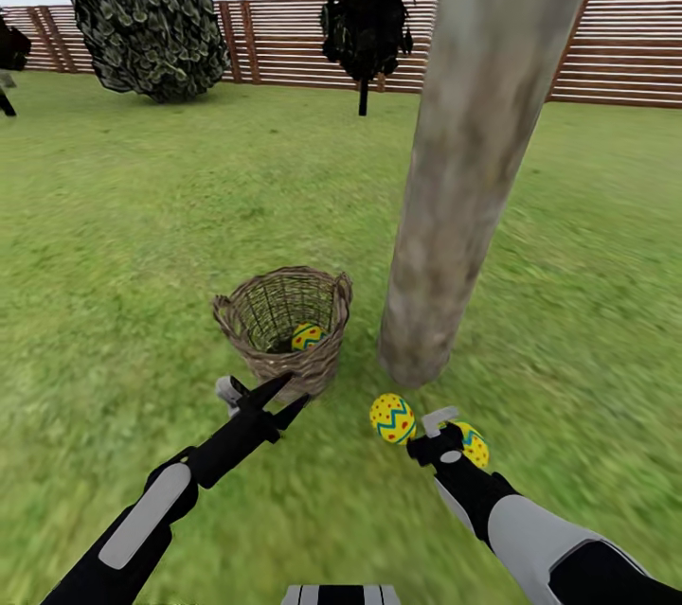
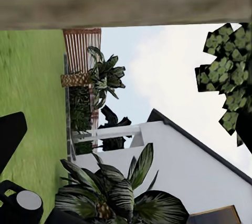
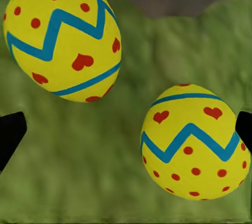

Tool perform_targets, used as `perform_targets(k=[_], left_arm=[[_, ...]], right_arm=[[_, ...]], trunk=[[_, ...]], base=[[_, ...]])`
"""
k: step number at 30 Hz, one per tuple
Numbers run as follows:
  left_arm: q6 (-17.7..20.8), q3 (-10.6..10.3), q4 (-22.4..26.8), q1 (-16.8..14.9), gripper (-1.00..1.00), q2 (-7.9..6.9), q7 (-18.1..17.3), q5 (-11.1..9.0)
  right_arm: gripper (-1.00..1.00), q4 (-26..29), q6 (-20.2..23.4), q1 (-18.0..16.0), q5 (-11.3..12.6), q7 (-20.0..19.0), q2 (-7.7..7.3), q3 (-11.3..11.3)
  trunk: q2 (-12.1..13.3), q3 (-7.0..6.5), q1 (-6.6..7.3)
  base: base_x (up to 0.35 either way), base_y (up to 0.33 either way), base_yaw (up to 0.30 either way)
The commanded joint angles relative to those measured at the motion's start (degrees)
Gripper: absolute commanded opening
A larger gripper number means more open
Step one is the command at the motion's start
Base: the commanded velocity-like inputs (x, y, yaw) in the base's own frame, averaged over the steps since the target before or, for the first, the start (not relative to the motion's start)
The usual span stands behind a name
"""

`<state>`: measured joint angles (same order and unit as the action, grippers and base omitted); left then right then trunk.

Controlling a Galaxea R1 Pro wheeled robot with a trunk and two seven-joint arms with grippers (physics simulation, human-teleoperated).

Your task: Take the three Easter eggs out of the wicker basket on the lawn in the garden, then place them on the lawn next to a single tree (choose any tree) so that all three eggs are next to the same tree and none are left in the basket.

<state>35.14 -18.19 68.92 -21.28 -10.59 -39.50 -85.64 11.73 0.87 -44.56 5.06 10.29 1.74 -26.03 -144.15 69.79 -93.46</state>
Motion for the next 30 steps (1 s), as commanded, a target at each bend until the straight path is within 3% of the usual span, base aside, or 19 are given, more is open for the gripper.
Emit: perform_targets(k=[1, 4, 12, 16, 18, 21, 25, 30], left_arm=[[0.52, -0.11, 0.01, -0.03, 1.00, -0.06, 0.03, -0.57], [0.76, -0.01, 0.26, -0.02, 1.00, 0.01, 0.08, -0.57], [0.80, 0.06, -0.06, -0.08, 1.00, 0.01, 0.28, -0.40], [0.76, 0.04, -0.12, -0.08, 1.00, 0.05, 0.38, -0.38], [0.74, 0.01, -0.15, -0.08, 1.00, 0.09, 0.40, -0.35], [0.73, 0.07, -0.31, -0.08, 1.00, 0.13, 0.57, -0.17], [0.73, 0.08, -0.22, -0.08, 1.00, 0.05, 2.00, -0.15], [0.72, 0.15, -0.27, -0.08, 1.00, -0.11, 2.22, -0.13]], right_arm=[[1.00, 0.29, 2.20, -0.01, 0.52, 0.29, -0.04, -0.43], [1.00, 2.25, 7.60, -0.01, 0.49, 0.07, 0.09, -0.38], [1.00, 3.49, 9.65, 0.00, 0.53, -0.22, -0.08, -0.45], [1.00, 8.03, 13.25, 0.00, 0.89, -0.28, -0.33, -0.34], [1.00, 11.12, 16.89, 0.17, 1.01, -0.48, -0.28, -0.28], [1.00, 22.10, 27.81, 0.74, 1.14, -2.95, 0.09, -0.29], [1.00, 31.55, 40.26, 1.32, 1.24, -3.91, 0.39, -0.32], [1.00, 35.10, 41.59, 1.46, 1.32, -3.96, 0.45, -0.33]], trunk=[[0.00, -0.19, 0.03], [0.04, -0.85, 0.11], [0.15, -2.62, 0.32], [0.20, -3.51, 0.42], [0.23, -3.95, 0.47], [0.27, -4.62, 0.55], [0.32, -5.50, 0.65], [0.39, -6.61, 0.78]], base=[[0.000, 0.000, 0.121], [0.000, 0.000, 0.041], [0.000, 0.000, 0.004], [0.000, 0.000, 0.000], [0.000, 0.000, 0.000], [0.000, 0.000, 0.000], [0.000, 0.000, 0.000], [0.000, 0.000, 0.000]])
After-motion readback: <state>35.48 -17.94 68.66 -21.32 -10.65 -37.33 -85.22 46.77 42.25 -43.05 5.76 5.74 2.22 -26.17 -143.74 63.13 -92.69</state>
